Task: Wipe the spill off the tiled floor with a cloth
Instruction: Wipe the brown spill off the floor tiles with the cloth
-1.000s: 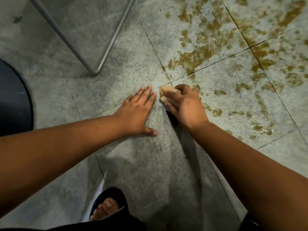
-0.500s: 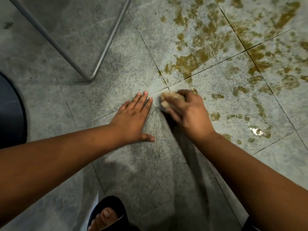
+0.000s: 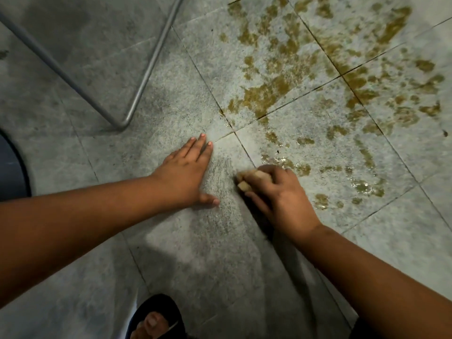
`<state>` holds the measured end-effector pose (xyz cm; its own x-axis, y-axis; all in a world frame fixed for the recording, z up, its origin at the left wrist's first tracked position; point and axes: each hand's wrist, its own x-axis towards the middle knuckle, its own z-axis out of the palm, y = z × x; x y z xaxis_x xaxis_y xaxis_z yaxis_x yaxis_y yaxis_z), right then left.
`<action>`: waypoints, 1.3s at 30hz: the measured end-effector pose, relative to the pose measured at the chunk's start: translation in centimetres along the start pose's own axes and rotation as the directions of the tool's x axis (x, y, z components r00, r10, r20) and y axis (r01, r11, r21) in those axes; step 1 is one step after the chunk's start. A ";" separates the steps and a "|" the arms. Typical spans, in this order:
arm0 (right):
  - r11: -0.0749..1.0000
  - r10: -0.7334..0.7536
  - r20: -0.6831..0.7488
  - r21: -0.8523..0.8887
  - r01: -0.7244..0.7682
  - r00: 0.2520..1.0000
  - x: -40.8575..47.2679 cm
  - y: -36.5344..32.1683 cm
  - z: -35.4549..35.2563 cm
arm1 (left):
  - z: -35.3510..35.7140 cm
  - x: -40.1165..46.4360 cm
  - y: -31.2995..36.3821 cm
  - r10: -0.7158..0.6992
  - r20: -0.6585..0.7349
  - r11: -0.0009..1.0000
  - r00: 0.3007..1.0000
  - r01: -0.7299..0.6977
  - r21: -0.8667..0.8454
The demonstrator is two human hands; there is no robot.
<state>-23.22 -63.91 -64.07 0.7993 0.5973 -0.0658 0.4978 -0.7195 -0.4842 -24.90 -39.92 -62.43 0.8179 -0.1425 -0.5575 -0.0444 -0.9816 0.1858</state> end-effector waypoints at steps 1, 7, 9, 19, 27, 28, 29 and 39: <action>1.000 0.011 -0.043 0.000 -0.011 0.999 1.3 0.4 -0.2 | -0.6 0.1 0.0 0.013 -0.013 1.000 1.000 -0.013 0.021; 0.985 0.160 -0.054 -0.054 -0.162 0.986 6.0 3.4 -0.4 | -0.4 2.1 2.6 -0.019 -0.052 1.000 0.998 0.020 0.016; 0.987 0.135 -0.045 -0.080 -0.138 0.990 5.0 3.4 -0.3 | 1.1 2.5 4.3 -0.038 -0.072 0.999 0.997 0.038 -0.002; 0.991 0.125 -0.075 0.061 -0.121 0.989 -1.1 1.8 0.4 | 1.9 2.8 4.7 -0.042 -0.063 0.999 0.997 0.040 -0.032; 0.977 0.204 -0.142 -0.029 -0.210 0.969 5.4 6.0 -1.9 | 1.5 2.8 5.3 -0.066 -0.019 0.997 0.998 0.065 -0.043; 0.974 0.216 -0.117 -0.039 -0.222 0.969 5.1 5.9 -1.7 | 1.4 2.8 5.3 -0.066 -0.018 0.997 0.998 0.065 -0.045; 0.973 0.222 -0.109 -0.043 -0.228 0.969 4.5 5.6 -1.5 | 1.4 2.9 5.3 -0.067 -0.018 0.997 0.998 0.066 -0.045; 0.974 0.228 -0.196 0.047 -0.224 0.954 -0.2 3.8 -0.7 | 0.3 3.1 6.8 -0.095 0.028 0.995 0.995 0.096 -0.029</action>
<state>-21.27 -67.04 -65.34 0.9420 0.3357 -0.0023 0.2901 -0.8174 -0.4977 -22.84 -47.07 -63.08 0.8018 -0.0518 -0.5953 0.0511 -0.9866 0.1547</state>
